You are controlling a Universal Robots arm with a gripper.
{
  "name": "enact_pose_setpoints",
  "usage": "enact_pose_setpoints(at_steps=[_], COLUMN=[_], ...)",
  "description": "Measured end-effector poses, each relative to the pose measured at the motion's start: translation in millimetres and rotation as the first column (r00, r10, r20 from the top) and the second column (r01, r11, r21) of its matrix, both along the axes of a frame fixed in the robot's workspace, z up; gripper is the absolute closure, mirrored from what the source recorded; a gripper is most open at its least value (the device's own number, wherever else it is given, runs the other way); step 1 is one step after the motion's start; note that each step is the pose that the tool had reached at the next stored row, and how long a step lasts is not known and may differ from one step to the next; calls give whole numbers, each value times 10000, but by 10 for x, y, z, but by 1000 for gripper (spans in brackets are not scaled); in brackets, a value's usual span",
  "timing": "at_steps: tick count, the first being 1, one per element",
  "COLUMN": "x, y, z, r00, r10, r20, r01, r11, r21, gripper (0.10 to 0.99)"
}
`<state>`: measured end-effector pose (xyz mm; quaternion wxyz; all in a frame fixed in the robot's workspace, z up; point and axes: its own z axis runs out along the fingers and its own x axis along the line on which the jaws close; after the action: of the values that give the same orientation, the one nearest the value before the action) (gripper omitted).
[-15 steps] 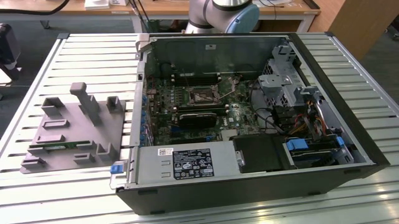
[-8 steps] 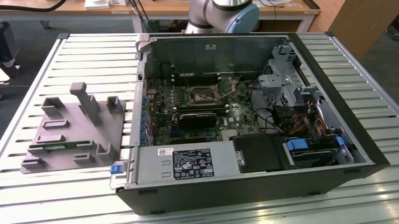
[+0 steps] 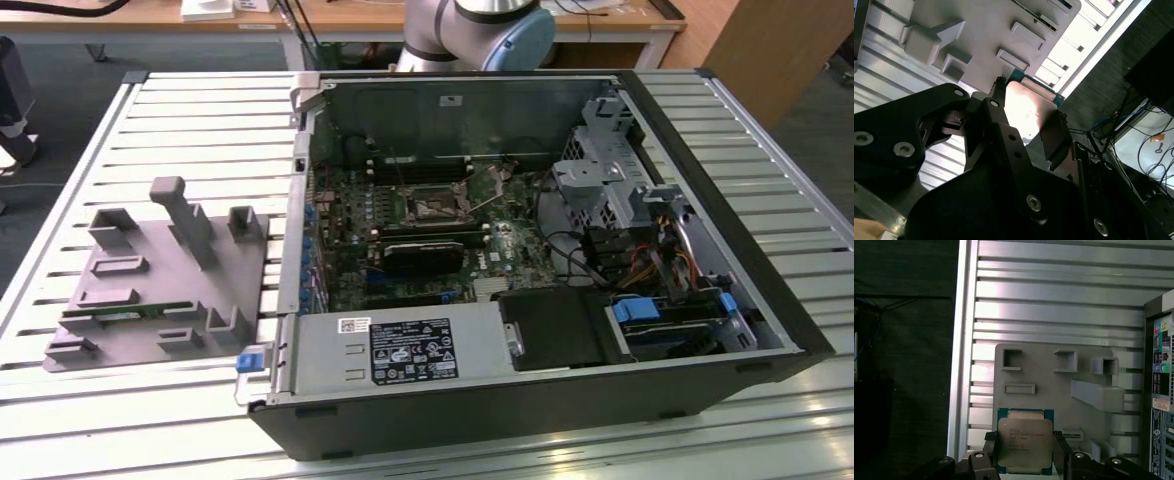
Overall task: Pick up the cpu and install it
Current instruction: 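Pick up the cpu and move it towards the insertion slot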
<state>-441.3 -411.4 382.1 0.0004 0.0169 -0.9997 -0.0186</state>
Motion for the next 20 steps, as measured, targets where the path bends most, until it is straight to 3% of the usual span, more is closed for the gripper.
enact_pose_setpoints(at_steps=[20], x=[0], y=[1], z=[214], r00=[10000], r10=[0], r20=[0], r01=[0], r11=[10000], r21=[0], gripper=[557])
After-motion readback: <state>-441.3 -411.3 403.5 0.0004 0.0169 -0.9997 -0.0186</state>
